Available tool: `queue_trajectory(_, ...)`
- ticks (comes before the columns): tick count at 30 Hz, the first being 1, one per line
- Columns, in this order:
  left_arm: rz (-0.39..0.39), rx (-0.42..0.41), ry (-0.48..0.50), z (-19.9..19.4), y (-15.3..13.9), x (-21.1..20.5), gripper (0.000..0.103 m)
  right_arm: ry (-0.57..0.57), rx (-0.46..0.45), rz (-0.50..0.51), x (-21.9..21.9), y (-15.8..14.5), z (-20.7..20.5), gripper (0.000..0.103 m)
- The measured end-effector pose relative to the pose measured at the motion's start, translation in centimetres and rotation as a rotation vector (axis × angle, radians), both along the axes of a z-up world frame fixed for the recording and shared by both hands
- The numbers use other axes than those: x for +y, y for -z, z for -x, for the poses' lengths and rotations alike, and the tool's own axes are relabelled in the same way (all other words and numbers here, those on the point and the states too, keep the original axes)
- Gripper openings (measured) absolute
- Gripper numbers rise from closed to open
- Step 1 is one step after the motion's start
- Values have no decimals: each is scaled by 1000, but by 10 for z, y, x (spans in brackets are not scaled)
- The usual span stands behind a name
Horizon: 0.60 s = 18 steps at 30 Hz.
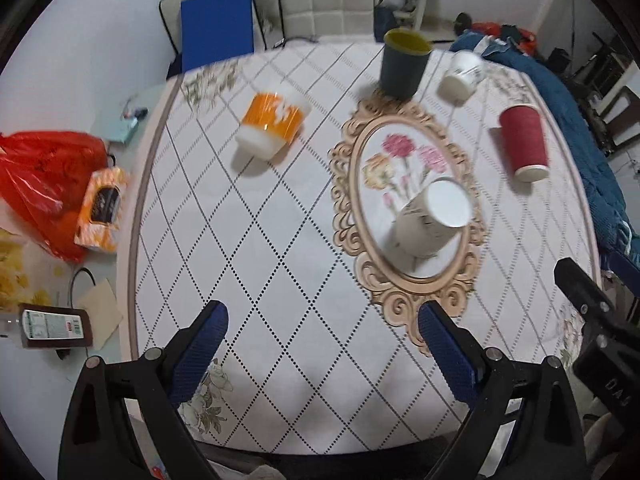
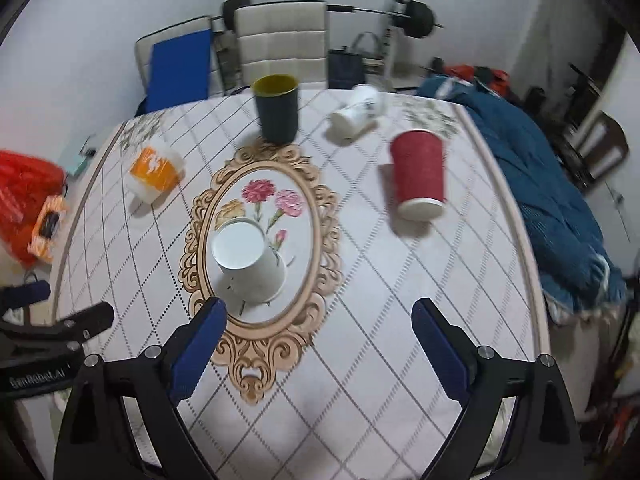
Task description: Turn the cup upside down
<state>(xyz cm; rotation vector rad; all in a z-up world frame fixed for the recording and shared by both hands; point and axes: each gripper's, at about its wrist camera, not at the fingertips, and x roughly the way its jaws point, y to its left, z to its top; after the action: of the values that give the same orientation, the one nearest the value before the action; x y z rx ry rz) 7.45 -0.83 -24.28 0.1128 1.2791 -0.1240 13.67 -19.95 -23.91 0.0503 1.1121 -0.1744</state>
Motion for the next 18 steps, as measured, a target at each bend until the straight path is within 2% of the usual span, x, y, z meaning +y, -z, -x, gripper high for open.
queue_trajectory(7,-1,-99,-14,29,-48,-4,97,34,-62,-13,-12,-60,36,96)
queue_trajectory(18,34,-236,-51,102,-139,-14,97,-39,-127,-20,-10,-147,108,98)
